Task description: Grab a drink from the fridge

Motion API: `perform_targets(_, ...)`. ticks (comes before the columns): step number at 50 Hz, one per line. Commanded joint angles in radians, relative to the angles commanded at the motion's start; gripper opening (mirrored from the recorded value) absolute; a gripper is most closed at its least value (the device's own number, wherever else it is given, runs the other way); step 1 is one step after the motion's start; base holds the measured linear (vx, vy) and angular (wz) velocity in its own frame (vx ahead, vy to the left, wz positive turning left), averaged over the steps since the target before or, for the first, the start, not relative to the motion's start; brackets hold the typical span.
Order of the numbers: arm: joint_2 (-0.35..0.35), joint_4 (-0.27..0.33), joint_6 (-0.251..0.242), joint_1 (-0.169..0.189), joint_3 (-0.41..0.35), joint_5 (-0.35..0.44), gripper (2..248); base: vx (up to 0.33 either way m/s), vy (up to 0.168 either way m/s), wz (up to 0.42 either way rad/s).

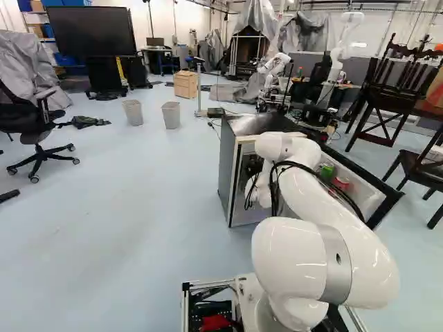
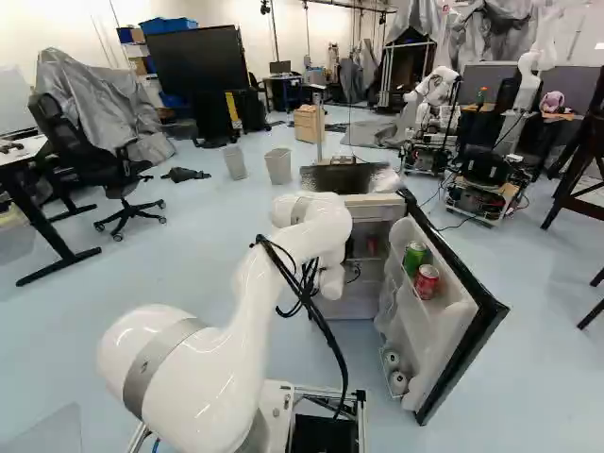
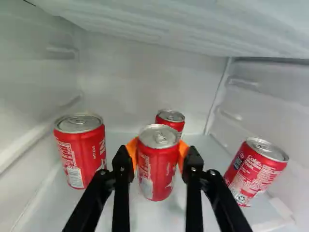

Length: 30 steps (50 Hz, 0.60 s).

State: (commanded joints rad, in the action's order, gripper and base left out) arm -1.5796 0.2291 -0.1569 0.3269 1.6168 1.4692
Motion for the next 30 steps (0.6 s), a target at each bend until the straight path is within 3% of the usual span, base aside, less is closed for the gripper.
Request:
perform_targets(1, 0.000, 0.000, 0.000, 0.000, 0.000, 0.000, 98, 0.000, 0.000, 0.000)
perform_targets(30, 0.043, 0.000, 0.000, 0.000, -0.040, 0.000, 98, 0.000, 0.000, 0.000)
